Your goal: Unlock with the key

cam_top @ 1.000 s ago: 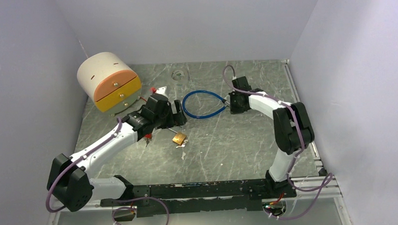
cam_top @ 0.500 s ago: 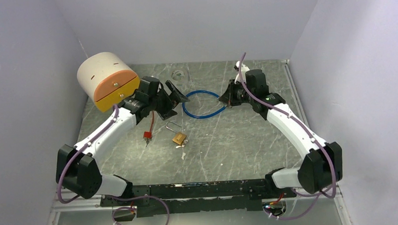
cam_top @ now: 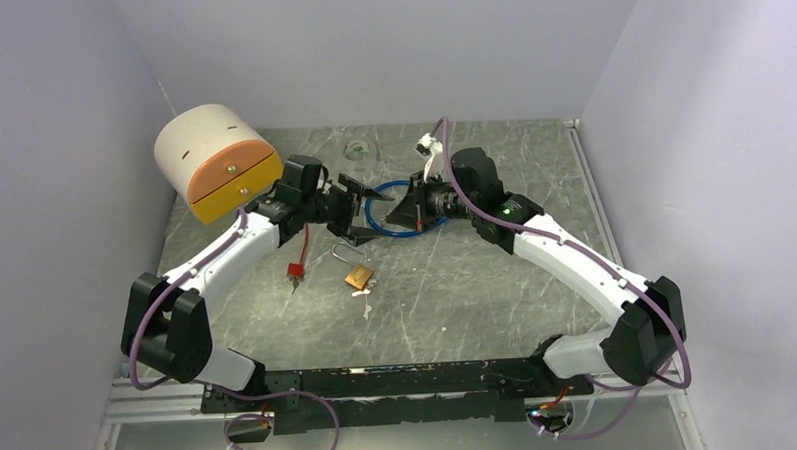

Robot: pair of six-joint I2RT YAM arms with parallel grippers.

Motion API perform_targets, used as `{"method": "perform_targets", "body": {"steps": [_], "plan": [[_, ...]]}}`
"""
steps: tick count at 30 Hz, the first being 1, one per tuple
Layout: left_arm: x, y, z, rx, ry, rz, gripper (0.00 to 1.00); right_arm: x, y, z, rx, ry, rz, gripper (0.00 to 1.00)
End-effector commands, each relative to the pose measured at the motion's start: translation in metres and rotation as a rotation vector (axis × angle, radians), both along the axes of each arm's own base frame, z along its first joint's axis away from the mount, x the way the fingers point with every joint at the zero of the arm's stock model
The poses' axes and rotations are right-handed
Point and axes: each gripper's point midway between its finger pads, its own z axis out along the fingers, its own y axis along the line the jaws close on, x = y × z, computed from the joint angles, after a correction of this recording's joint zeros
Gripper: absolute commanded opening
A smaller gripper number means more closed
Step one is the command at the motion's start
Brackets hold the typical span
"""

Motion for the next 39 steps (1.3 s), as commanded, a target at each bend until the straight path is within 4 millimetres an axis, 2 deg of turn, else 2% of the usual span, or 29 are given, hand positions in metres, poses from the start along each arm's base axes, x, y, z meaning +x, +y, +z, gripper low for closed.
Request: {"method": "perform_targets", "body": {"steps": [1,8,11,16,22,23,25,26,28,31,35,39], "plan": [[-0.01,-0.003,0.023,-0.128,0.053,0.008,0.71,0.005,0.016,0.032,0.072,-0.073,0.015,0.0],[-0.012,-0.003,0.021,-0.141,0.064,0.01,0.38,0.003,0.018,0.033,0.077,-0.075,0.007,0.0],[-0.011,-0.002,0.016,-0.147,0.066,0.015,0.2,0.004,0.017,0.033,0.072,-0.073,-0.003,0.0],[-0.009,0.004,0.008,-0.096,0.051,0.024,0.04,0.003,0.015,0.032,0.066,-0.073,-0.006,0.0],[-0.002,0.013,0.004,-0.018,-0.033,0.016,0.03,0.0,0.014,0.033,0.064,-0.073,0.005,0.01],[0.001,0.015,0.005,0.003,-0.068,0.013,0.02,0.0,0.014,0.032,0.061,-0.067,0.003,0.11],[0.008,0.019,0.008,0.057,-0.159,0.0,0.02,0.002,0.012,0.031,0.058,-0.054,-0.019,0.38],[0.011,0.021,0.01,0.089,-0.208,-0.007,0.03,0.003,0.012,0.032,0.063,-0.051,-0.028,0.47],[0.02,0.027,0.021,0.154,-0.355,-0.009,0.02,0.002,0.012,0.038,0.093,-0.047,-0.043,0.61],[0.032,0.034,0.042,0.201,-0.591,0.001,0.03,0.003,0.015,0.054,0.18,-0.041,-0.072,0.72],[0.033,0.03,0.079,0.146,-0.884,-0.012,0.03,0.008,0.026,0.072,0.276,0.003,-0.079,0.74],[0.026,0.025,0.098,0.094,-1.02,-0.046,0.02,0.018,0.034,0.074,0.289,0.068,-0.105,0.73]]}}
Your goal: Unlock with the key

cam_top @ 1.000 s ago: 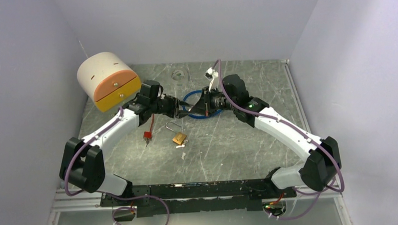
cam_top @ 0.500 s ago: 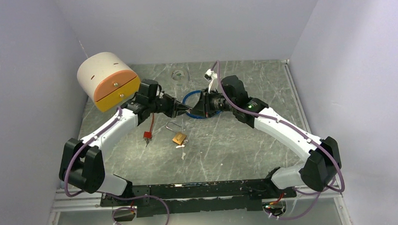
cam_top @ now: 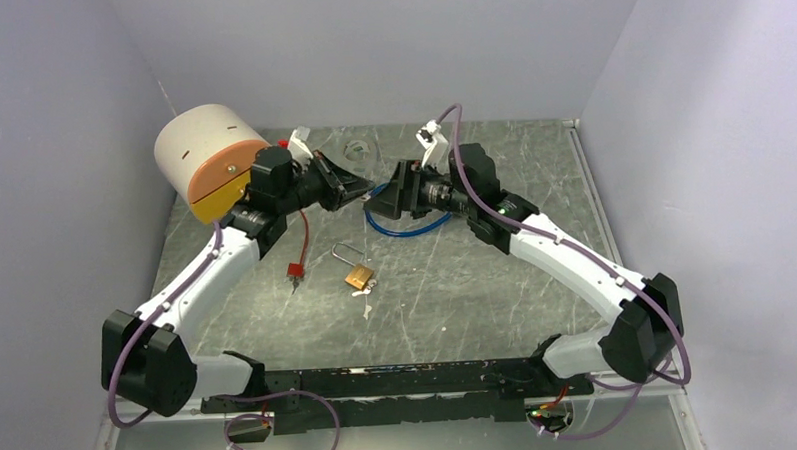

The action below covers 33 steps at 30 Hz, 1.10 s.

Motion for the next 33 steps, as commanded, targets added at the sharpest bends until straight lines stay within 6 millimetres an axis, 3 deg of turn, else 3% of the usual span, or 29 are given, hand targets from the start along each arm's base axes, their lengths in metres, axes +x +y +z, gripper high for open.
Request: {"method": "perform_targets", "body": {"steps": [1,5,12,16,20,25,26,30,33], "plan": [[0.0,-0.004,0.048,-0.04,-0.325,-0.064,0.03,0.015,0.011,0.037,0.114,0.008,-0.039,0.72],[-0.008,-0.007,0.062,-0.091,-0.384,-0.095,0.02,0.014,0.013,0.041,0.15,0.022,-0.039,0.65],[-0.016,-0.006,0.077,-0.154,-0.449,-0.104,0.03,0.009,0.021,0.055,0.223,0.013,0.021,0.42],[-0.022,-0.004,0.089,-0.209,-0.481,-0.098,0.04,0.001,0.023,0.074,0.327,-0.023,0.058,0.35],[-0.026,-0.004,0.1,-0.252,-0.503,-0.102,0.04,0.0,0.026,0.086,0.353,-0.035,0.081,0.15],[-0.03,-0.001,0.112,-0.295,-0.532,-0.091,0.08,-0.001,0.025,0.091,0.368,-0.049,0.084,0.0],[-0.031,0.0,0.112,-0.297,-0.536,-0.091,0.14,0.0,0.024,0.091,0.365,-0.055,0.08,0.0],[-0.032,0.002,0.112,-0.279,-0.541,-0.077,0.64,-0.003,0.02,0.089,0.328,-0.095,0.079,0.0],[-0.031,0.005,0.108,-0.265,-0.524,-0.056,0.75,-0.011,0.016,0.086,0.306,-0.122,0.094,0.0]]}}
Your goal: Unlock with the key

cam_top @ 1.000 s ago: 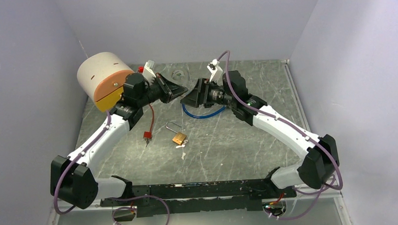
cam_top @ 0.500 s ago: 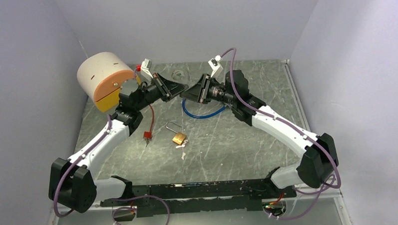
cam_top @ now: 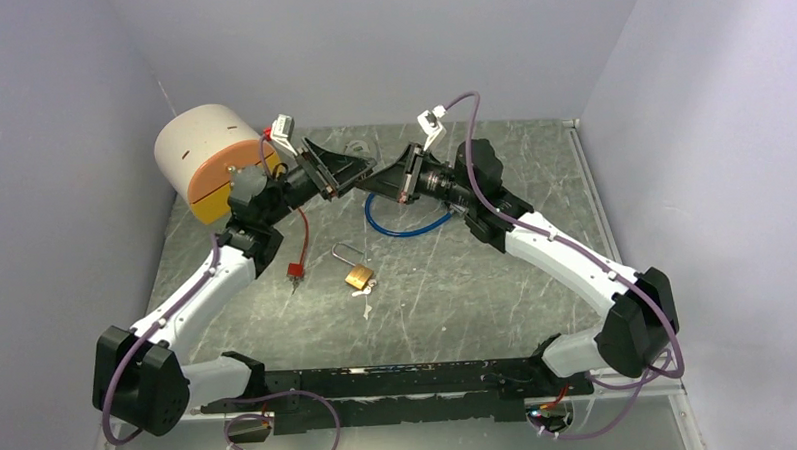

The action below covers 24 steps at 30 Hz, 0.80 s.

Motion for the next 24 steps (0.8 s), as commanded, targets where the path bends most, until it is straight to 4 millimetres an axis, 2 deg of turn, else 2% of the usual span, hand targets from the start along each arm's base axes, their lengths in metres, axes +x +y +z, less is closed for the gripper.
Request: {"method": "perform_targets", "body": {"steps": [1,3,7,11,15,17,19,21,24], "plan": [[-0.009,0.007,0.014,-0.015,-0.045,0.021,0.75,-0.016,-0.01,0.025,0.014,-0.139,0.02,0.0],[-0.008,0.007,0.011,-0.009,-0.034,0.025,0.72,-0.02,-0.013,0.025,0.01,-0.149,0.024,0.0],[-0.006,0.009,0.007,-0.005,-0.03,0.035,0.59,-0.022,-0.016,0.023,-0.008,-0.151,0.021,0.0],[-0.002,0.012,0.002,0.004,-0.011,0.052,0.41,-0.023,-0.019,0.02,-0.019,-0.141,0.012,0.0],[-0.003,0.011,0.007,-0.012,-0.013,0.026,0.25,-0.02,-0.02,0.017,-0.03,-0.119,0.002,0.0],[-0.005,0.01,0.008,-0.018,-0.017,0.014,0.25,-0.018,-0.02,0.015,-0.035,-0.108,-0.005,0.0],[-0.006,0.01,0.008,-0.018,-0.017,0.009,0.32,-0.014,-0.021,0.014,-0.038,-0.092,-0.017,0.0],[-0.006,0.011,0.006,-0.01,-0.015,0.013,0.35,-0.011,-0.023,0.013,-0.038,-0.079,-0.028,0.0],[-0.008,0.011,0.002,0.0,-0.01,0.013,0.34,-0.009,-0.025,0.011,-0.029,-0.061,-0.032,0.0]]}}
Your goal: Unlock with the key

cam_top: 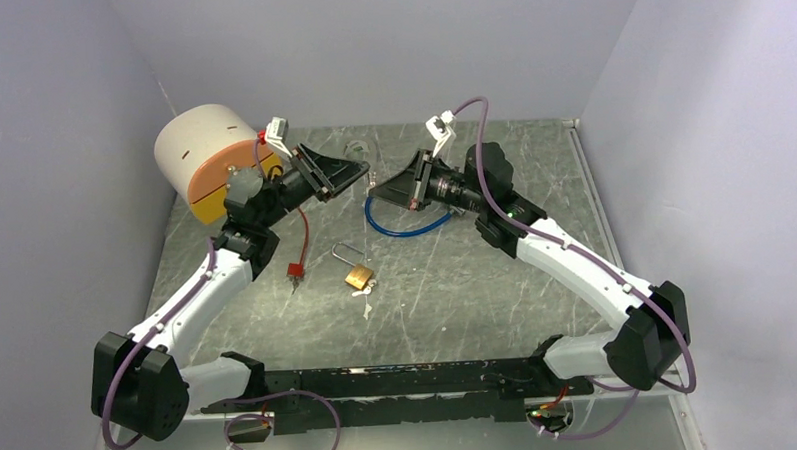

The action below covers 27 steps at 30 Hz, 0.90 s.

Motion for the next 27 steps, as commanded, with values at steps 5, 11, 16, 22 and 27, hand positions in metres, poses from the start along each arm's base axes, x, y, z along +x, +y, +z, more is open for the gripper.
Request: {"method": "perform_targets", "body": {"steps": [5,11,16,22,27], "plan": [[-0.008,-0.003,-0.005,0.02,-0.016,-0.049,0.35,0.002,-0.006,0.021,0.054,-0.021,0.001,0.0],[-0.008,-0.01,-0.004,0.02,-0.036,-0.102,0.36,-0.001,-0.002,0.017,0.056,-0.001,0.043,0.0],[-0.009,-0.01,-0.007,0.018,-0.032,-0.105,0.27,0.0,-0.001,0.014,0.051,0.017,0.049,0.0],[-0.01,-0.009,-0.007,0.023,-0.039,-0.105,0.23,-0.001,0.0,0.012,0.045,0.034,0.054,0.0],[-0.011,-0.01,-0.009,0.027,-0.04,-0.117,0.16,0.0,0.001,0.012,0.048,0.05,0.059,0.0]]}}
